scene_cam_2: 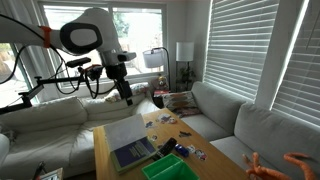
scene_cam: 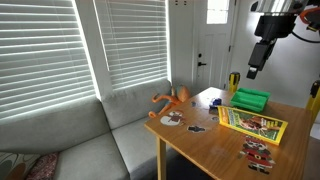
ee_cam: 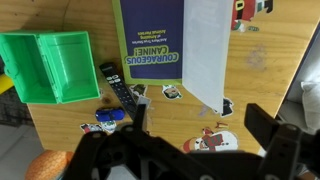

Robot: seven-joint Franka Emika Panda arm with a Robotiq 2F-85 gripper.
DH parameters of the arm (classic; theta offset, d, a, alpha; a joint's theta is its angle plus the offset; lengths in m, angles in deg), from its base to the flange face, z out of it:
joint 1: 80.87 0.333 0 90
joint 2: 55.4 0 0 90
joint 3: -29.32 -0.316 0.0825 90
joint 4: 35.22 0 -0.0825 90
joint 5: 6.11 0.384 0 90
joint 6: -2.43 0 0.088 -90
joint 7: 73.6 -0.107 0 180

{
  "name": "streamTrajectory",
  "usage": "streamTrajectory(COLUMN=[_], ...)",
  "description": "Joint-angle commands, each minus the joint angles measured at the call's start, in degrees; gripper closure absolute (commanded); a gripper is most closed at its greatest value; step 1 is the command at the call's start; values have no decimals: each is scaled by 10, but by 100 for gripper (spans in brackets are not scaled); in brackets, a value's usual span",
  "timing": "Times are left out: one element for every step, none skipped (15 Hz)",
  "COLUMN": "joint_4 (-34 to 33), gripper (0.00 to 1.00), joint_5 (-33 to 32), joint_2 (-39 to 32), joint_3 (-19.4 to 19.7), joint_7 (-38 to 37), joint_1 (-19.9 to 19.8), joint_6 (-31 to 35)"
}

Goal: Open the front cover of the book

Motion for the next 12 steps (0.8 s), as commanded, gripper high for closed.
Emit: streamTrajectory(joint_4=[-21,-24,-28,-29,-18,-20,-21,-21,-21,-21,-21,-21], gripper=[0,0,0,0,0,0,0,0,0,0,0,0], joint_5=[3,2,2,3,1,1,1,1,1,1,1,1], joint_2=[5,5,4,3,1,1,1,1,1,1,1,1], joint_3=[8,11,14,17,12,15,17,18,18,18,18,18], joint_7=[-14,-17,-20,-21,-9,-9,-9,-9,-10,-10,-10,-10], joint_1=[-21,-27,-33,-38,-31,-36,-37,-38,-38,-38,-38,-38], joint_6=[-37,-42,-46,-49,-27,-30,-31,-32,-32,-32,-32,-32])
